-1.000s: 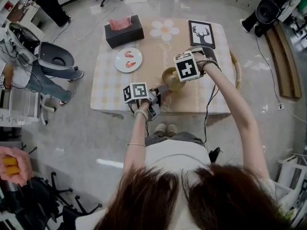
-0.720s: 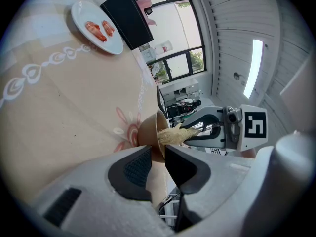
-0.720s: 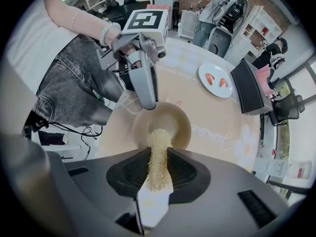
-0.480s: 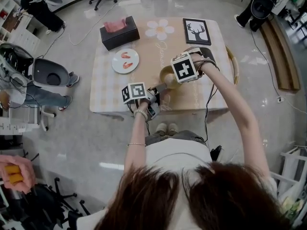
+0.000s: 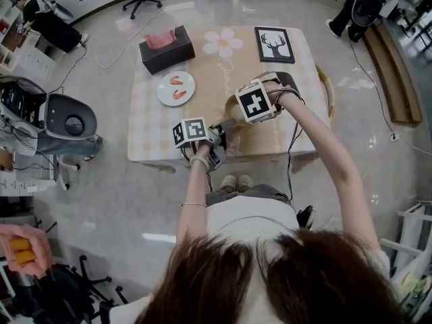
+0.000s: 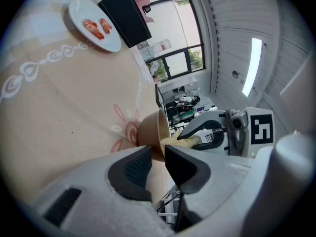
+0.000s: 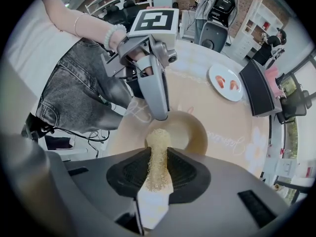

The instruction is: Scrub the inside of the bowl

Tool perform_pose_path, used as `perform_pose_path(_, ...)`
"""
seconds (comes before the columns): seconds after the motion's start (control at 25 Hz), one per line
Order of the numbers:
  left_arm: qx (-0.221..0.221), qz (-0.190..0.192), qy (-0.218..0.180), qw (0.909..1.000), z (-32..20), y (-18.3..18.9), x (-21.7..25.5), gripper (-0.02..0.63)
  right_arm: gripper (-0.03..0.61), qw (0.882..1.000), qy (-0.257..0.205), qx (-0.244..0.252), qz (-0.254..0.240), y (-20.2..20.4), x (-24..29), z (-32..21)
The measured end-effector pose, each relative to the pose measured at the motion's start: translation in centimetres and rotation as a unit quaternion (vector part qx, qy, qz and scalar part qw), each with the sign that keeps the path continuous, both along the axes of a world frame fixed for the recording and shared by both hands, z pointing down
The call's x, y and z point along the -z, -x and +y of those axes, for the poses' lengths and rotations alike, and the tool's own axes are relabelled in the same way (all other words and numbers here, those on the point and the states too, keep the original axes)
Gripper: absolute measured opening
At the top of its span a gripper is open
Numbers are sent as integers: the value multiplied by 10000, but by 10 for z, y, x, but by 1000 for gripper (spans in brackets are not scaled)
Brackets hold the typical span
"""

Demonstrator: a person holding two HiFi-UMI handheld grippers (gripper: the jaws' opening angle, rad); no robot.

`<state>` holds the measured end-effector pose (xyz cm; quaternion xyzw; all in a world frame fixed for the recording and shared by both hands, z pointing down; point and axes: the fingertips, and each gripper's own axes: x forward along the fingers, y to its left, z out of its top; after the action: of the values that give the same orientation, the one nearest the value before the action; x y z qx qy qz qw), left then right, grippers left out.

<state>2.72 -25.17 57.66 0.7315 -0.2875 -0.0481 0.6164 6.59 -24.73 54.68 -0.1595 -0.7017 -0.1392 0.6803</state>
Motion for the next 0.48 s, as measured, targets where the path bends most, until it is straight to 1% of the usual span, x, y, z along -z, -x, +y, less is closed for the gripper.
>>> perform_pose_path(0.24,3,-7,-5,10000,0,0,0,92,94,10000,-31,-24,-55,5,0,1)
perform_pose_path(0.48,-22,5,-13,10000,1,-2,2,92,94,9997,71,-17,-234,15,0,4)
